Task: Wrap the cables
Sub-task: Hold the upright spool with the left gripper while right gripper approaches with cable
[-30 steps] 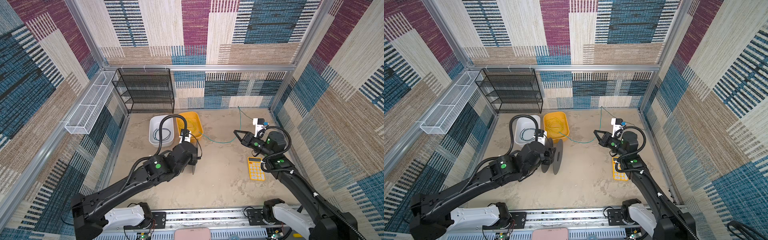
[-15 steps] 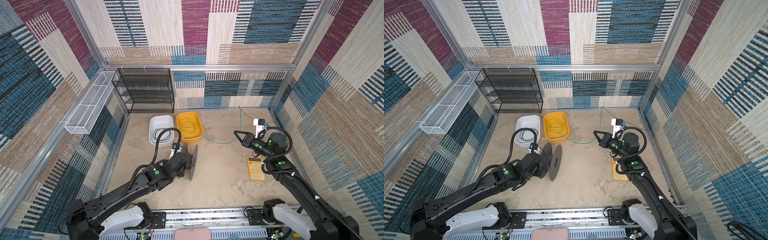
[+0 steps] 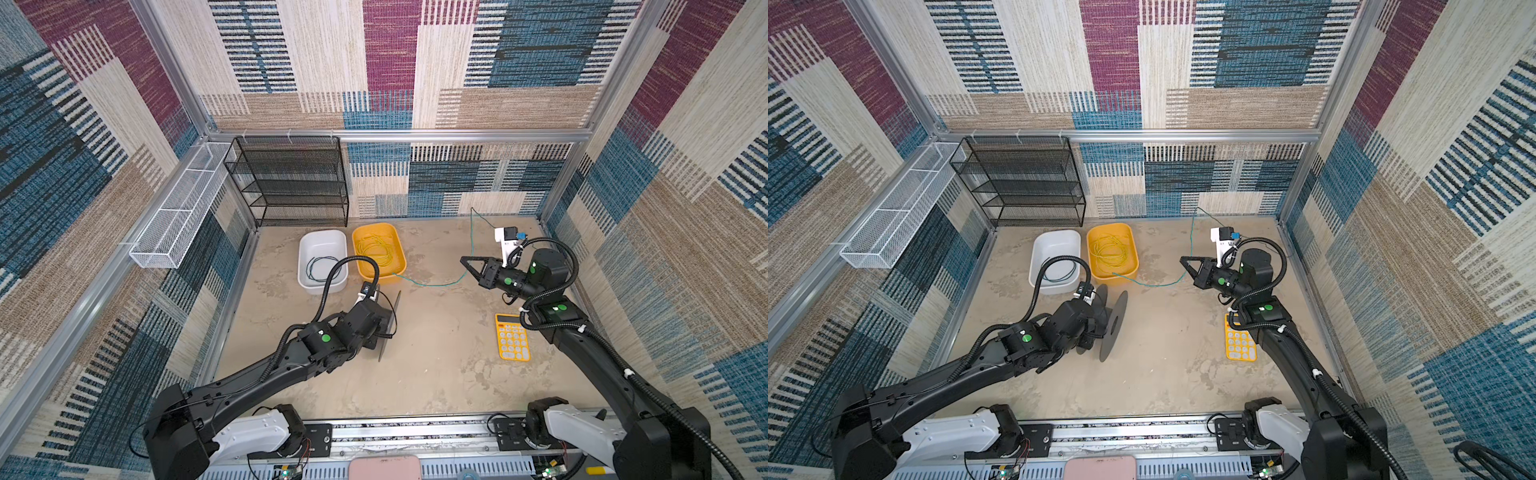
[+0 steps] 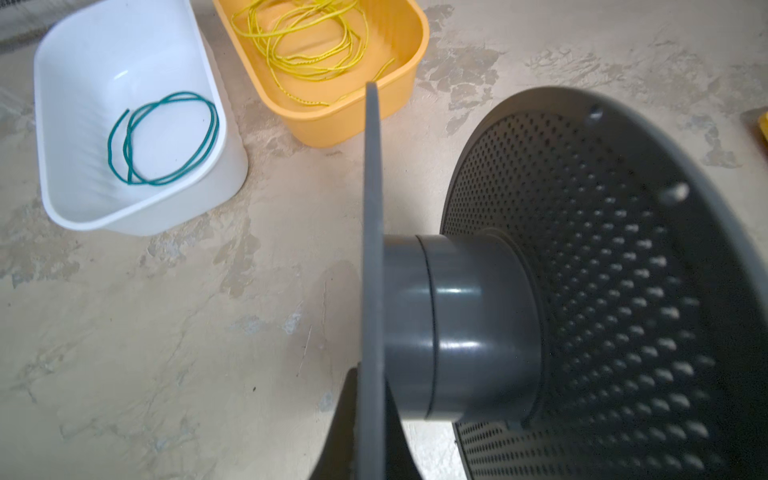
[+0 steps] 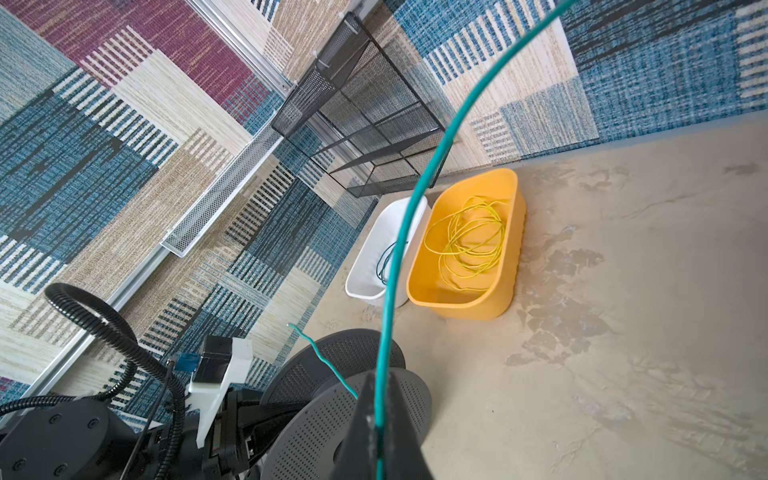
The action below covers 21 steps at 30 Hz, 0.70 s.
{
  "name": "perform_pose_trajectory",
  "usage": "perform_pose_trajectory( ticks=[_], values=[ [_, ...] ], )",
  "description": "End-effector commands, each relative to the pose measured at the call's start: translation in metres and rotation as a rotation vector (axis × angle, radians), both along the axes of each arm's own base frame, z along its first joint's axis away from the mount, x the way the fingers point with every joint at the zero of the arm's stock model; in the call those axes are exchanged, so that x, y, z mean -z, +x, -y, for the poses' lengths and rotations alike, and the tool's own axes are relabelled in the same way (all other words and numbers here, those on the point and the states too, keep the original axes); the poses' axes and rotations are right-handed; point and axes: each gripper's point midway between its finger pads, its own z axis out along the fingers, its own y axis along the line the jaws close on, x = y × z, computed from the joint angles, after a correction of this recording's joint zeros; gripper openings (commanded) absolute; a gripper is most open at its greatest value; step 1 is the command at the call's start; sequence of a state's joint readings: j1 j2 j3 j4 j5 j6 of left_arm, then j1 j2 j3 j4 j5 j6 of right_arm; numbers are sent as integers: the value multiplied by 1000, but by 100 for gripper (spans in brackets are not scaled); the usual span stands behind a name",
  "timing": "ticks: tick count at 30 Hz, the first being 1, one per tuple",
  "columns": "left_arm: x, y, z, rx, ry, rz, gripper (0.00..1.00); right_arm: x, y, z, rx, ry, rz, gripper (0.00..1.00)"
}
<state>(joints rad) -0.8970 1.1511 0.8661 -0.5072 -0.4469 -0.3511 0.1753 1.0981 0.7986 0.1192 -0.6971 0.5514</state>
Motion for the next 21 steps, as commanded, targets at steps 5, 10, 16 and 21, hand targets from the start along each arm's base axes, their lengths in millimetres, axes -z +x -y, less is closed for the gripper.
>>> perform_pose_trajectory(
  ticks=[5,10,16,21],
  values=[
    [-15,22,28,132,15,109,0,3,7,1,1,-66,38,0],
    [-10,30,36,114,-16,58,0,4,2,-4,-25,32,0,0],
    [5,39,59,40,-145,-28,0,-10,5,12,127,327,-82,0],
    [11,45,68,-20,-195,-66,0,-27,8,-13,133,390,-84,0]
  ],
)
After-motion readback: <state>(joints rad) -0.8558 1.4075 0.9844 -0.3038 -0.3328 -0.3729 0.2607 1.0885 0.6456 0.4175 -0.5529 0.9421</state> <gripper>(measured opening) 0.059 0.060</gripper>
